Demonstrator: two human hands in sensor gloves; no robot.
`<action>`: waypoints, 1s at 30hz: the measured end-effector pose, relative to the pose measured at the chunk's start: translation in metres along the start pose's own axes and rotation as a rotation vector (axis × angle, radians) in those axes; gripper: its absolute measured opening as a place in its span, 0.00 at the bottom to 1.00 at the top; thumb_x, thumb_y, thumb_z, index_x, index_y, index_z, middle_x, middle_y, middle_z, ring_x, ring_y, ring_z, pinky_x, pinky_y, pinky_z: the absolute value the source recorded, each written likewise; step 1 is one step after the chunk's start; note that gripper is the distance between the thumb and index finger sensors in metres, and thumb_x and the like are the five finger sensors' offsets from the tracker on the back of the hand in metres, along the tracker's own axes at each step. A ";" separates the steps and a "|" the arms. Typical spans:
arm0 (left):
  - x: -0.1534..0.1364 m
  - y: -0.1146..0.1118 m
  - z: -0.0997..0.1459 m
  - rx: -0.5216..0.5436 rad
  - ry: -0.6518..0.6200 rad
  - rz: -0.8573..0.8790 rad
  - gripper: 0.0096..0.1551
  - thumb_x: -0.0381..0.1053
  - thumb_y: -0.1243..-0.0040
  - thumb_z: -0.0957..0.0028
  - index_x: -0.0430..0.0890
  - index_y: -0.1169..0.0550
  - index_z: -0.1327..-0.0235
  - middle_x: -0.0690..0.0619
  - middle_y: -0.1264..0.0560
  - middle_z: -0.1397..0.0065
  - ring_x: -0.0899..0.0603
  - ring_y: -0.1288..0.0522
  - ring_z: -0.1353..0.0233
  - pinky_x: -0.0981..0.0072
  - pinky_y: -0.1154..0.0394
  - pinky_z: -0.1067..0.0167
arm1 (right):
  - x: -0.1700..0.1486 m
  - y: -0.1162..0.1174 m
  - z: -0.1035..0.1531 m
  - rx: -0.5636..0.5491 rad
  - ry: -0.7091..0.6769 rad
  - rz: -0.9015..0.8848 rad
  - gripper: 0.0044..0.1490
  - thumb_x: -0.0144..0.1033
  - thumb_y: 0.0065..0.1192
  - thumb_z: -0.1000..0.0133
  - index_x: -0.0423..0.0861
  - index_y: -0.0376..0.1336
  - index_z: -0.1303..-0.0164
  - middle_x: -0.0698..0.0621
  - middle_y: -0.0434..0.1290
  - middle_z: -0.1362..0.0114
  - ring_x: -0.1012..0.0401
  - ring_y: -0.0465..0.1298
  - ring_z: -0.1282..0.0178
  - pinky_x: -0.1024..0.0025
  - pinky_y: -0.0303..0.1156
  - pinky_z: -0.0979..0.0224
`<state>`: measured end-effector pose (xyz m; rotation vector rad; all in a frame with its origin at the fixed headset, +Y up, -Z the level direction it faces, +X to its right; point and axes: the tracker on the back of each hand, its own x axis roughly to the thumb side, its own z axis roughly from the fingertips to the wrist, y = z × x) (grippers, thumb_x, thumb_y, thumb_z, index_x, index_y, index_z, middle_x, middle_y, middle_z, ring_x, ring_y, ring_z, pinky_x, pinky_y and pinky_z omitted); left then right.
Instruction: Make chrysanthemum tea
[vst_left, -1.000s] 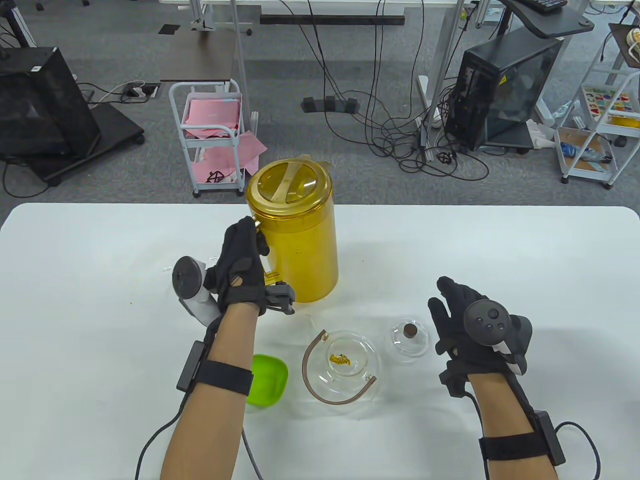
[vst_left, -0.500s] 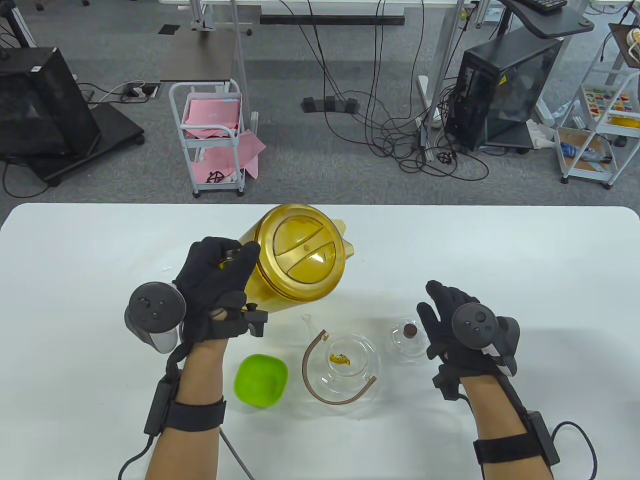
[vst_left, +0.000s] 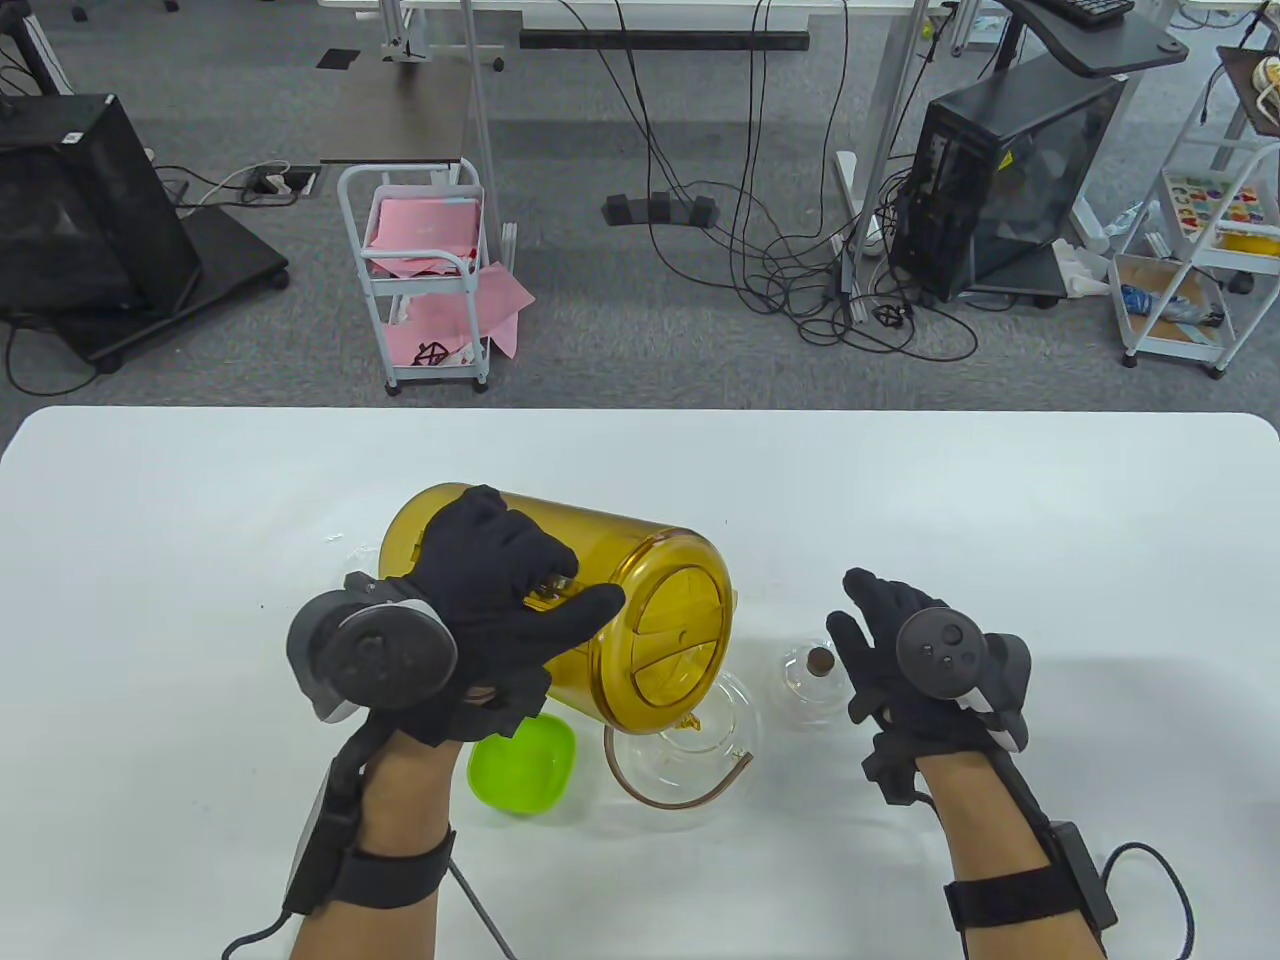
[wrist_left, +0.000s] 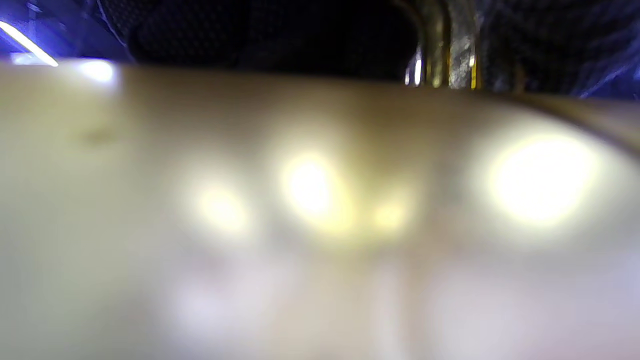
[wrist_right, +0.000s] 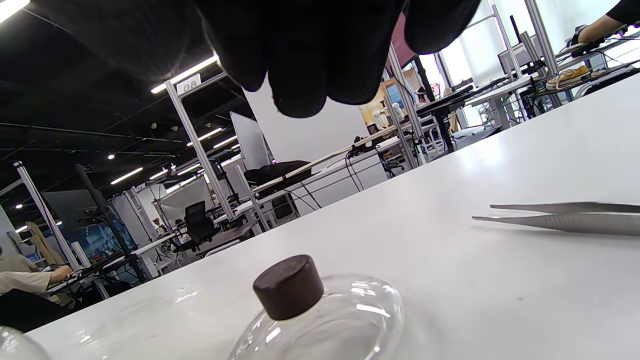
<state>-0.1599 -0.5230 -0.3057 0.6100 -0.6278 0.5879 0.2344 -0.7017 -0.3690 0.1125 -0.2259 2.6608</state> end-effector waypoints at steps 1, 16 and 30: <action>0.004 -0.002 -0.001 -0.029 -0.010 -0.012 0.30 0.79 0.30 0.52 0.52 0.11 0.70 0.50 0.14 0.64 0.37 0.20 0.54 0.30 0.36 0.27 | 0.000 0.000 0.000 0.001 0.000 0.001 0.39 0.60 0.54 0.39 0.54 0.58 0.18 0.51 0.66 0.20 0.46 0.66 0.16 0.36 0.55 0.19; 0.021 -0.034 -0.007 -0.228 -0.070 -0.145 0.29 0.78 0.30 0.52 0.52 0.11 0.69 0.50 0.14 0.63 0.37 0.20 0.53 0.28 0.37 0.27 | 0.000 0.002 0.000 0.018 -0.004 0.004 0.39 0.61 0.54 0.39 0.54 0.59 0.19 0.51 0.66 0.20 0.46 0.67 0.16 0.36 0.55 0.19; 0.035 -0.046 -0.008 -0.290 -0.105 -0.201 0.28 0.78 0.30 0.51 0.52 0.11 0.69 0.50 0.13 0.62 0.37 0.20 0.52 0.28 0.38 0.27 | 0.000 0.002 0.000 0.022 -0.005 0.007 0.39 0.61 0.54 0.39 0.54 0.59 0.19 0.51 0.66 0.20 0.46 0.67 0.16 0.36 0.55 0.19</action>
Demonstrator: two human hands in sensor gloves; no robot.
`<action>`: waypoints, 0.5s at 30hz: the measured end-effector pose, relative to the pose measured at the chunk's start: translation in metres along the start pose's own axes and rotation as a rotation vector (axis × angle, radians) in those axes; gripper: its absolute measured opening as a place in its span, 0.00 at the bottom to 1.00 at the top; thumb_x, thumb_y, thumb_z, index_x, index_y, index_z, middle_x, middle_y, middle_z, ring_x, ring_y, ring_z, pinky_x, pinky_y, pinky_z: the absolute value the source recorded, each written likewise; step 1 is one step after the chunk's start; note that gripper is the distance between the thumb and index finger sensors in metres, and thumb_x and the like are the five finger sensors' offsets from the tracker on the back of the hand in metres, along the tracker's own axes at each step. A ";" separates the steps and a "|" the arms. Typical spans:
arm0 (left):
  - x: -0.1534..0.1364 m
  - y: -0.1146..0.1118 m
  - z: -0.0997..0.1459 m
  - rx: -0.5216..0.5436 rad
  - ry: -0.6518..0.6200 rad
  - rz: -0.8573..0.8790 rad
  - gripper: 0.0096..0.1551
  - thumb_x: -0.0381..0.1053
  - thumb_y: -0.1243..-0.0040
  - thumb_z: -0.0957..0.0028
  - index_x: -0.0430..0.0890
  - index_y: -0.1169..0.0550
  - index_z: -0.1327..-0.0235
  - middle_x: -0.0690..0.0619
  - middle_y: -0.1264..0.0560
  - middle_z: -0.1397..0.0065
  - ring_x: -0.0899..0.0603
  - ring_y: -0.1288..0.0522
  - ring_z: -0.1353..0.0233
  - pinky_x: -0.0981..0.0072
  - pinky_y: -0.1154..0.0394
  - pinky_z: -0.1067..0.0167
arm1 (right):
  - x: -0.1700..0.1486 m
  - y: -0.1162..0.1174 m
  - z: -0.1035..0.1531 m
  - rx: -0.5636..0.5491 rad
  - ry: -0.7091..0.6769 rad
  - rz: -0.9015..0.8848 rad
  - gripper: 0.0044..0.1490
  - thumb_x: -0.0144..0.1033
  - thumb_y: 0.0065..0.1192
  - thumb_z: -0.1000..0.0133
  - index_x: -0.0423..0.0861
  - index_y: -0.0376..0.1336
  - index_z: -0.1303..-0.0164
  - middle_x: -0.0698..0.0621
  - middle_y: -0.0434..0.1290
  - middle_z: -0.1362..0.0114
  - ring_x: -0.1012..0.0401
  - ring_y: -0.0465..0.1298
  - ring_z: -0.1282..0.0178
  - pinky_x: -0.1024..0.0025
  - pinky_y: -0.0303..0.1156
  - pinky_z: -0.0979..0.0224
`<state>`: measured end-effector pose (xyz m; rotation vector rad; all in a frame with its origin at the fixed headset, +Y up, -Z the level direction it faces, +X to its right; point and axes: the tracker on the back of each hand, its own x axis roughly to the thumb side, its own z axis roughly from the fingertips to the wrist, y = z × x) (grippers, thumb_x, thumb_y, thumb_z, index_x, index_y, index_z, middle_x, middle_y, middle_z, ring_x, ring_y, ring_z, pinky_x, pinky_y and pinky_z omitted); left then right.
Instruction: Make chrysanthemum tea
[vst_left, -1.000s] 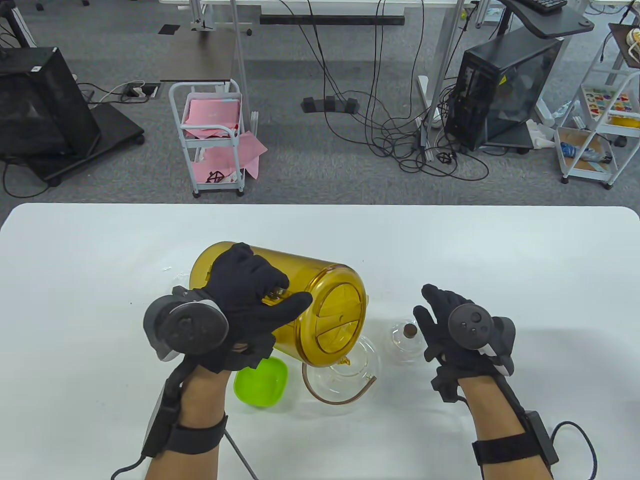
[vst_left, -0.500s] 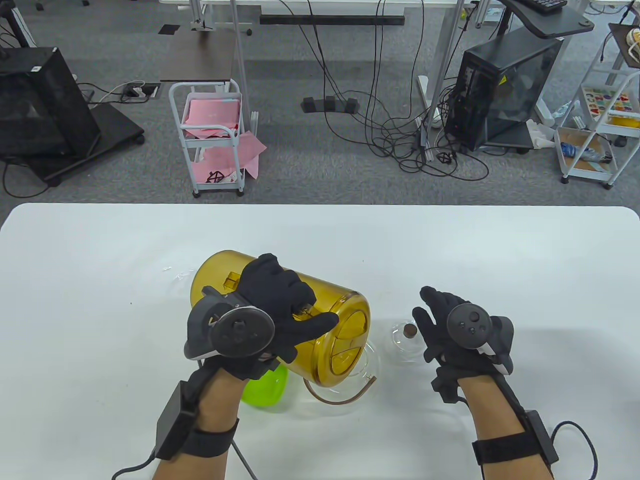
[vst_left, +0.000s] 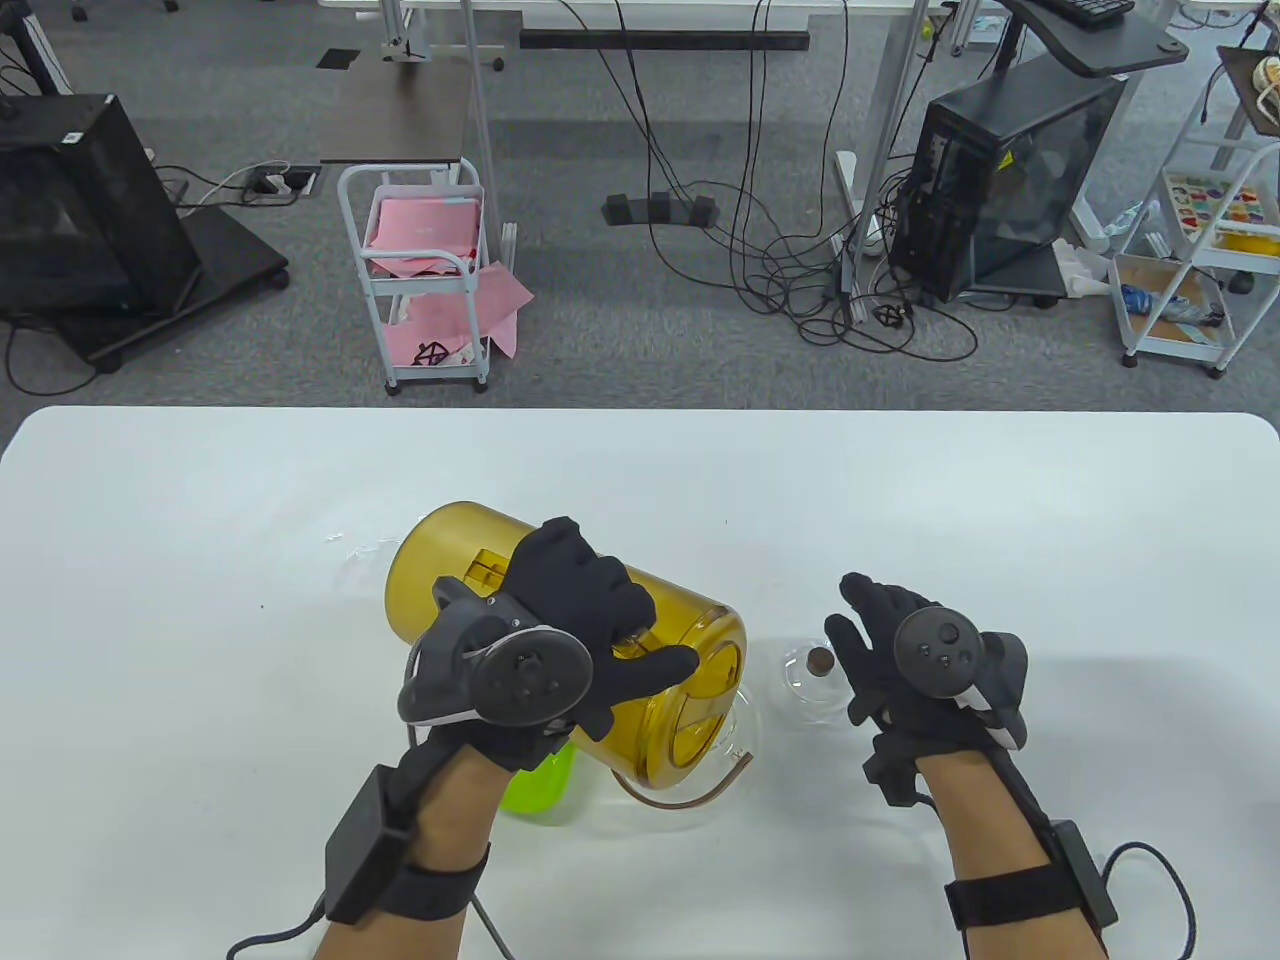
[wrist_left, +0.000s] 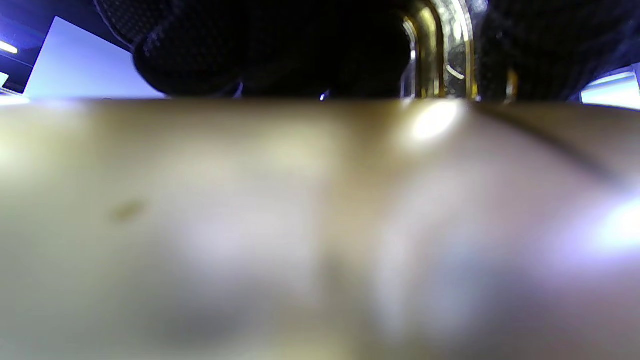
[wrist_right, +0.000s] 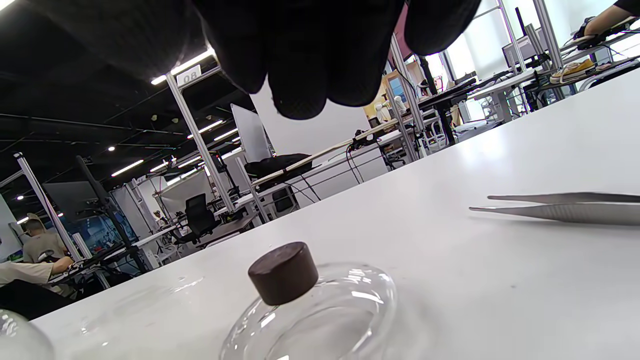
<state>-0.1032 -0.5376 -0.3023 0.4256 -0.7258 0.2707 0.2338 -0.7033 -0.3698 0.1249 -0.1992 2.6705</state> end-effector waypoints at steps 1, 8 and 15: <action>0.001 -0.001 -0.001 -0.003 -0.002 -0.003 0.28 0.78 0.30 0.51 0.52 0.11 0.69 0.50 0.13 0.62 0.37 0.20 0.52 0.28 0.38 0.27 | 0.000 0.000 0.000 0.001 -0.001 0.002 0.39 0.61 0.54 0.39 0.54 0.59 0.19 0.51 0.66 0.20 0.46 0.67 0.16 0.36 0.56 0.19; 0.006 -0.005 -0.002 -0.023 -0.009 -0.013 0.28 0.78 0.30 0.51 0.52 0.11 0.68 0.50 0.13 0.62 0.37 0.20 0.52 0.28 0.38 0.27 | 0.001 0.001 0.000 0.002 -0.003 0.002 0.39 0.60 0.54 0.39 0.54 0.59 0.19 0.51 0.66 0.20 0.46 0.67 0.16 0.36 0.56 0.19; 0.009 -0.009 -0.004 -0.033 -0.013 -0.026 0.28 0.78 0.30 0.51 0.52 0.11 0.69 0.50 0.13 0.62 0.37 0.20 0.52 0.28 0.38 0.27 | 0.000 0.001 0.000 0.002 -0.003 0.002 0.39 0.61 0.54 0.39 0.54 0.59 0.19 0.51 0.66 0.20 0.46 0.67 0.16 0.36 0.56 0.19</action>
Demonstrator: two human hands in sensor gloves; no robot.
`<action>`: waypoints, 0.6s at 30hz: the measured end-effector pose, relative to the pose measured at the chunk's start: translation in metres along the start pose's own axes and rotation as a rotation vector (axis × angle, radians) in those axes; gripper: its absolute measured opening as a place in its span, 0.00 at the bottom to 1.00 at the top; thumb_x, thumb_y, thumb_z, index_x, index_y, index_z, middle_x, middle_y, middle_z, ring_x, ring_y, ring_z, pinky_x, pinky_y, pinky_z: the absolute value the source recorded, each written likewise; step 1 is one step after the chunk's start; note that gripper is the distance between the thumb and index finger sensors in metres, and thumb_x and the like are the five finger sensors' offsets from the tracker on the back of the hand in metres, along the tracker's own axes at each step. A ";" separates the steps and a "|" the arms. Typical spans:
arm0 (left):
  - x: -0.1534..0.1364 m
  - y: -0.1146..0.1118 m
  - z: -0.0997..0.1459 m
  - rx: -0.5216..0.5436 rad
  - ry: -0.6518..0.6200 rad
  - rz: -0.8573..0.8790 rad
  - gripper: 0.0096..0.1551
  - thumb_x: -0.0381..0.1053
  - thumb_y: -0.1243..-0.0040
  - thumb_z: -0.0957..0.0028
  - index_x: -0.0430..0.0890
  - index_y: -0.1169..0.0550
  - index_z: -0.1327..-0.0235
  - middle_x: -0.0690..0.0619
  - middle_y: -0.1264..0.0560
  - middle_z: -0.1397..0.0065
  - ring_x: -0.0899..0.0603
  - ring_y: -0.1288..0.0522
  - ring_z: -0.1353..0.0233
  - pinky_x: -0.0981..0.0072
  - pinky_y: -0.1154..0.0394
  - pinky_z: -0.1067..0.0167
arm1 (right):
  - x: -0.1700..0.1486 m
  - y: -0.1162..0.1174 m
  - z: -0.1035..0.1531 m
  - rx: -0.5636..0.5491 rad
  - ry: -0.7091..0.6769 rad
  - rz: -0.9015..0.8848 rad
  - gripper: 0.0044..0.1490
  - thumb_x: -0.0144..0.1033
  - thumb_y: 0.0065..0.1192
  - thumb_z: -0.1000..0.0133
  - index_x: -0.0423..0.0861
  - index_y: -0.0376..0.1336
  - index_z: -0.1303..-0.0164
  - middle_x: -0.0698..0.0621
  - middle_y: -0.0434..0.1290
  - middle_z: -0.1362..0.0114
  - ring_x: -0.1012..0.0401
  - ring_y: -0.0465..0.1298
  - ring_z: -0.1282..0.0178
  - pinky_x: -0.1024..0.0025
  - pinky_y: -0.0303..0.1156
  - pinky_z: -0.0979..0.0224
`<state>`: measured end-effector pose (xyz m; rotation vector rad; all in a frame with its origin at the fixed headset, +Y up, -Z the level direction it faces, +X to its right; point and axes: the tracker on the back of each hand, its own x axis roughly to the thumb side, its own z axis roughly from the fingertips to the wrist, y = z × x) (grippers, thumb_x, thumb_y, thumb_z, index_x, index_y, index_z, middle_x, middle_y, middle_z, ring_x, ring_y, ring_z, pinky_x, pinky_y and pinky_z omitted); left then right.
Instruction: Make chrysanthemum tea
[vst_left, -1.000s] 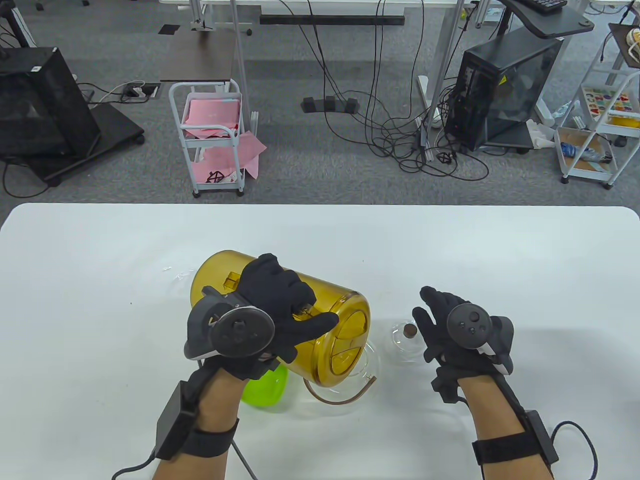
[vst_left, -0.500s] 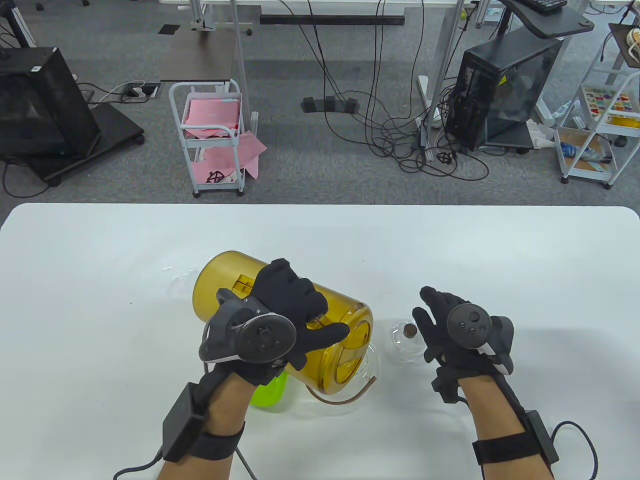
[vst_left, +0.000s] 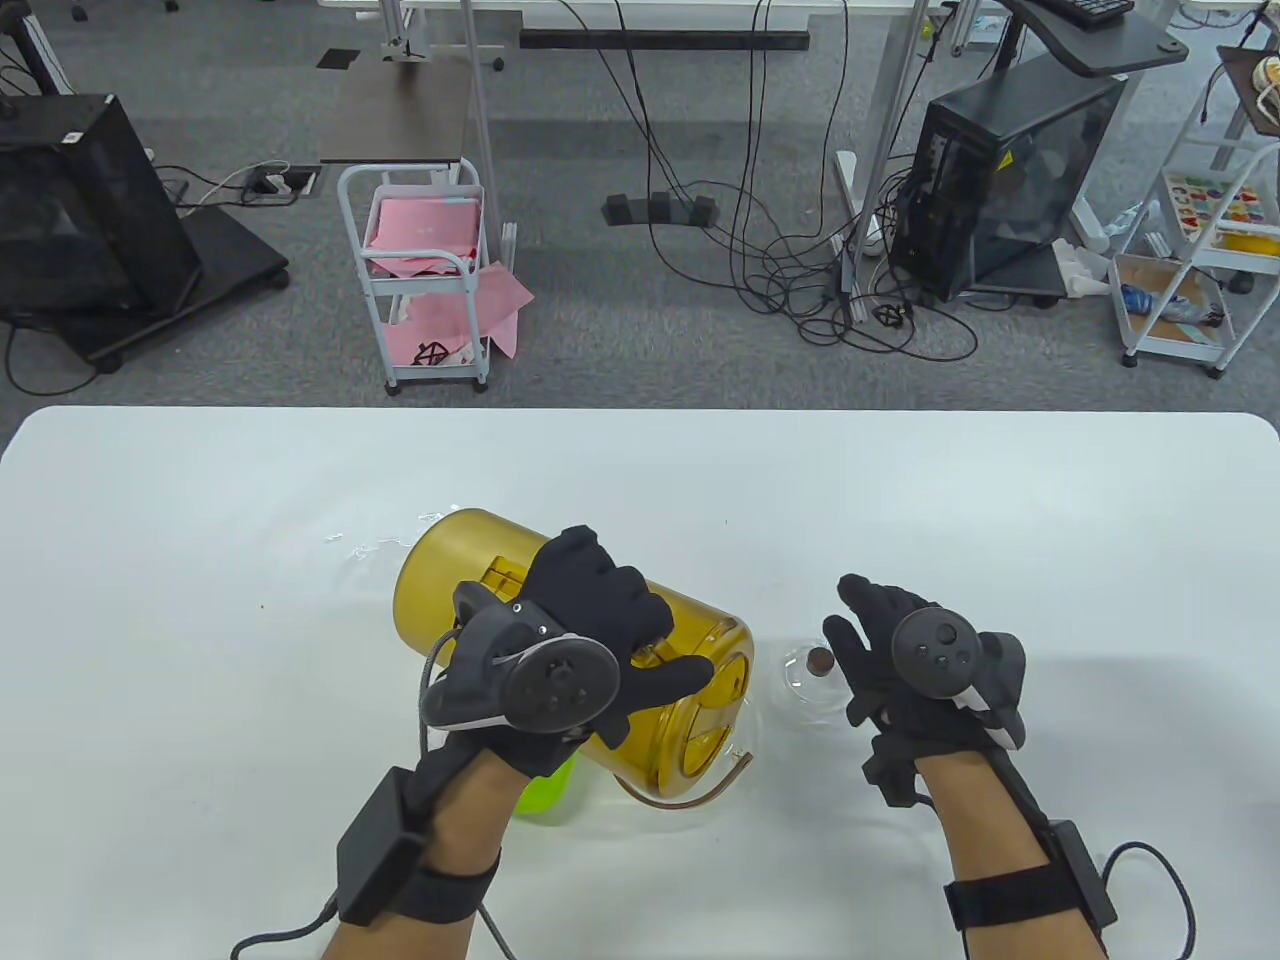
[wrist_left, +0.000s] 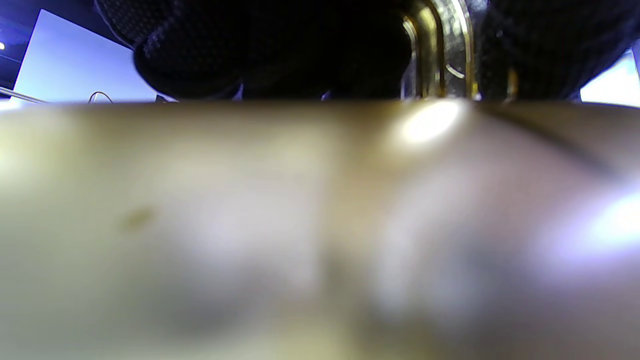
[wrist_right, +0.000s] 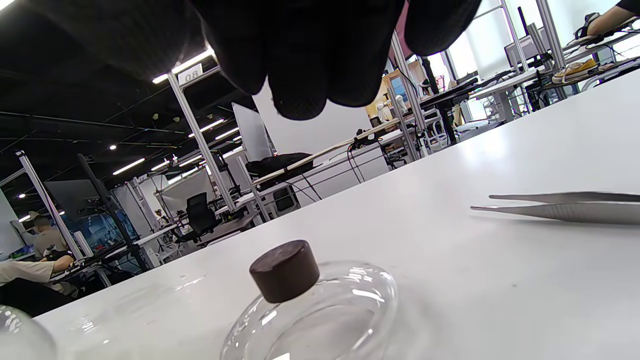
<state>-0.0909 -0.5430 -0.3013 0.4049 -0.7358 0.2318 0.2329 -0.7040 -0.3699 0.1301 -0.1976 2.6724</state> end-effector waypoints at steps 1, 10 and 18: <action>0.001 -0.001 0.000 -0.003 -0.002 0.000 0.28 0.78 0.30 0.51 0.52 0.11 0.69 0.50 0.13 0.62 0.37 0.20 0.52 0.28 0.38 0.27 | 0.000 0.000 0.000 0.000 0.000 0.000 0.39 0.60 0.54 0.39 0.54 0.59 0.19 0.51 0.66 0.20 0.46 0.67 0.16 0.36 0.56 0.19; 0.001 0.000 0.000 -0.004 0.003 0.001 0.28 0.78 0.30 0.51 0.52 0.11 0.69 0.50 0.13 0.62 0.37 0.20 0.52 0.28 0.38 0.27 | 0.000 0.000 0.000 0.000 -0.002 0.002 0.39 0.60 0.54 0.39 0.54 0.59 0.19 0.51 0.66 0.20 0.46 0.67 0.16 0.36 0.56 0.19; 0.001 0.000 0.000 -0.003 0.004 -0.004 0.28 0.78 0.30 0.51 0.52 0.11 0.69 0.50 0.13 0.62 0.37 0.20 0.52 0.28 0.38 0.27 | 0.000 0.000 0.000 0.000 -0.002 0.002 0.39 0.60 0.54 0.39 0.54 0.59 0.19 0.51 0.66 0.20 0.46 0.67 0.16 0.36 0.56 0.19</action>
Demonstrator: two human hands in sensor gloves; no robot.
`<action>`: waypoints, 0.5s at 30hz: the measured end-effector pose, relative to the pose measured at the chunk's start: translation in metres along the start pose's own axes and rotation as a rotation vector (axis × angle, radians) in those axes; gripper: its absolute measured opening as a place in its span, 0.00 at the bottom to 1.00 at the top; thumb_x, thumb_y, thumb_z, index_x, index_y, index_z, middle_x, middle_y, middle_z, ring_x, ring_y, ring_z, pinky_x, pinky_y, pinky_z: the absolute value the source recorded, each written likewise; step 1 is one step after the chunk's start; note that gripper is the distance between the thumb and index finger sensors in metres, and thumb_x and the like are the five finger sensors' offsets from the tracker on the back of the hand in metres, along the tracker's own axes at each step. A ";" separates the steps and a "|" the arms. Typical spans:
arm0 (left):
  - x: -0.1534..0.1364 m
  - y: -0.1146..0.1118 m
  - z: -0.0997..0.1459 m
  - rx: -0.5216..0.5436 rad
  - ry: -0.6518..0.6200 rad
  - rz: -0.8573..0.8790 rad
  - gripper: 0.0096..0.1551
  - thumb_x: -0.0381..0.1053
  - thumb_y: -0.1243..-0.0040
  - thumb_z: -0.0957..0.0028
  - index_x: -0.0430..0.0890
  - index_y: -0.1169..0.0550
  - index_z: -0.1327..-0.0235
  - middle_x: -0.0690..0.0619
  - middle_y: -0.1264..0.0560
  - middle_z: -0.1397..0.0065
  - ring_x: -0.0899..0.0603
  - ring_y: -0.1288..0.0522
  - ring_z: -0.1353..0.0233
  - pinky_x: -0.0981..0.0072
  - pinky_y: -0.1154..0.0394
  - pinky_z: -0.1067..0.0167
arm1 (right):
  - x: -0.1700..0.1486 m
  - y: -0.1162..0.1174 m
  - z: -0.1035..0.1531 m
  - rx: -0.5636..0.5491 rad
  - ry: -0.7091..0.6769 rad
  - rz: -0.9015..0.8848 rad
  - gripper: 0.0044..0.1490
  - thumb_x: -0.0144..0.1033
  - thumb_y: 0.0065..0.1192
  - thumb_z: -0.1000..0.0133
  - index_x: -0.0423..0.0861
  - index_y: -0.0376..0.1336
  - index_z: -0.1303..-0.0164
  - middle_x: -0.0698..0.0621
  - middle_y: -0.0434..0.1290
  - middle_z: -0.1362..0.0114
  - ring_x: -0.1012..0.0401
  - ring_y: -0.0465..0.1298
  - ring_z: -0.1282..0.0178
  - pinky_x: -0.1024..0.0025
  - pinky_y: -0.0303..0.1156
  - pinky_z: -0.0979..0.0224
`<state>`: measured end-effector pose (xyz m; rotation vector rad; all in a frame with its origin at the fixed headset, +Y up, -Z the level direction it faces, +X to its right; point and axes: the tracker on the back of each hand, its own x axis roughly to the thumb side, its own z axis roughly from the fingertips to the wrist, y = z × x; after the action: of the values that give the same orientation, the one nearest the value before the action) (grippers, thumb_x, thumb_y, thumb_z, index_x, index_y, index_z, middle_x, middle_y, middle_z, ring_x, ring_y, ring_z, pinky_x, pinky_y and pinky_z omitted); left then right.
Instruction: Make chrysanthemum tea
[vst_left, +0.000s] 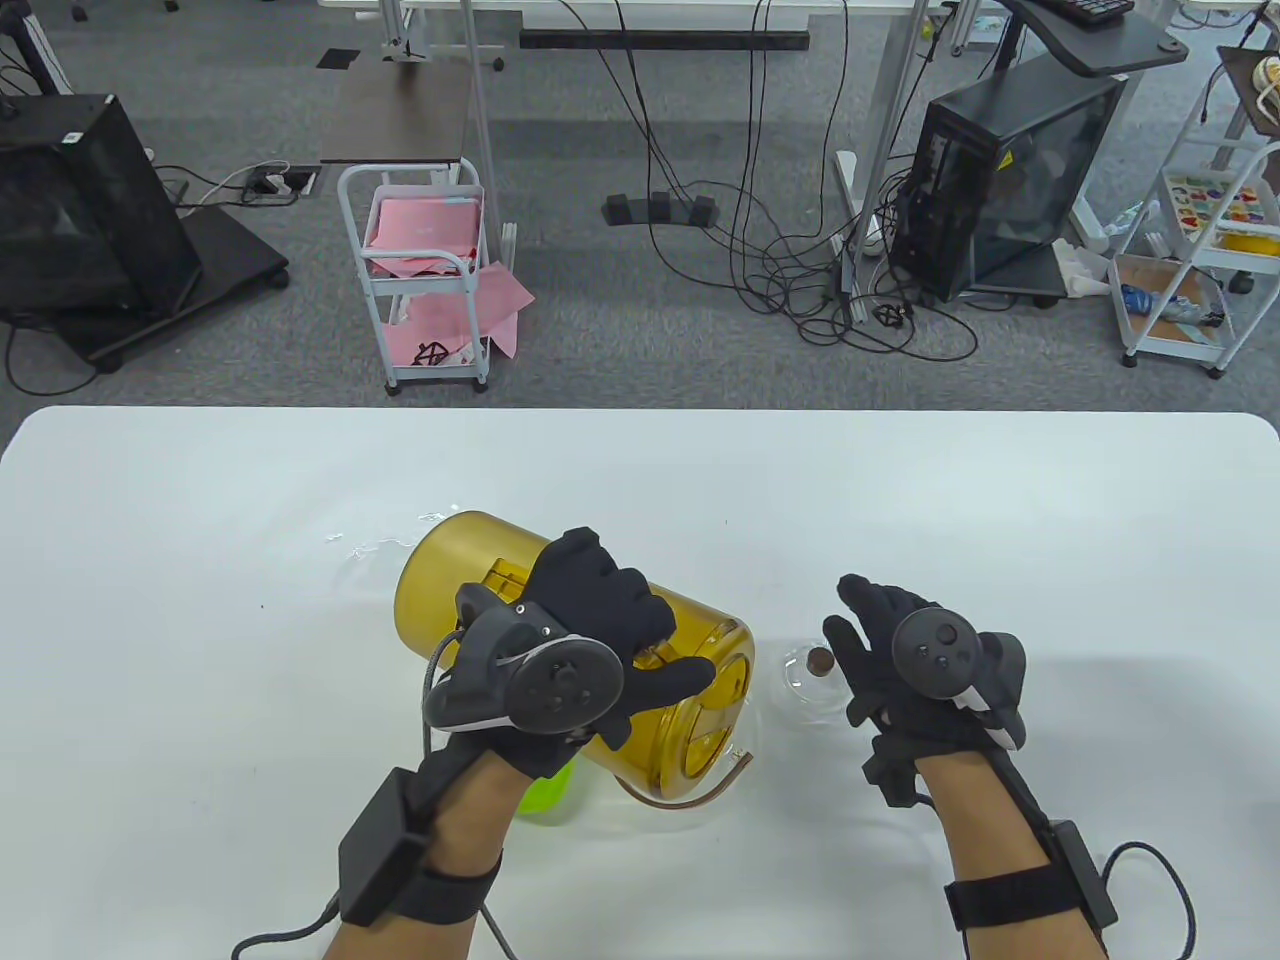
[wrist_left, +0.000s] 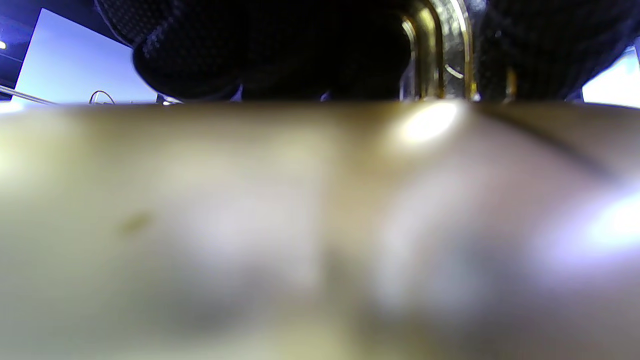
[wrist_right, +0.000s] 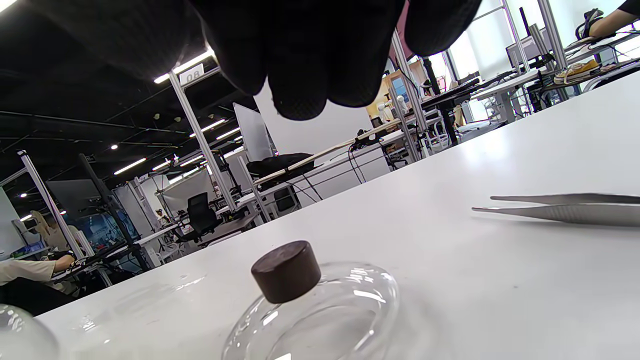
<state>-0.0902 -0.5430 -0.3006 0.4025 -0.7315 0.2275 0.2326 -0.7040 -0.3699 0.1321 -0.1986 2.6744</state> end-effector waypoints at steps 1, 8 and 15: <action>0.000 0.000 0.000 0.001 -0.001 0.000 0.28 0.78 0.30 0.51 0.52 0.11 0.69 0.50 0.13 0.62 0.37 0.20 0.52 0.28 0.38 0.27 | 0.000 0.000 0.000 0.000 0.000 0.000 0.39 0.61 0.54 0.39 0.54 0.59 0.19 0.51 0.66 0.20 0.46 0.67 0.16 0.36 0.56 0.19; 0.000 0.000 0.000 0.001 0.001 0.000 0.28 0.78 0.30 0.51 0.52 0.11 0.69 0.50 0.13 0.62 0.37 0.20 0.52 0.28 0.38 0.27 | 0.000 0.001 0.000 0.002 -0.003 0.003 0.39 0.60 0.54 0.39 0.54 0.59 0.19 0.51 0.66 0.20 0.46 0.67 0.16 0.36 0.56 0.19; 0.001 0.000 0.000 0.008 -0.005 -0.008 0.28 0.78 0.30 0.51 0.52 0.11 0.69 0.50 0.13 0.62 0.37 0.20 0.52 0.28 0.38 0.27 | 0.000 0.001 0.000 0.003 -0.002 0.003 0.39 0.60 0.54 0.39 0.54 0.59 0.19 0.51 0.66 0.20 0.46 0.67 0.16 0.36 0.56 0.19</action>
<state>-0.0897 -0.5428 -0.2997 0.4137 -0.7343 0.2219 0.2320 -0.7044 -0.3699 0.1357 -0.1959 2.6779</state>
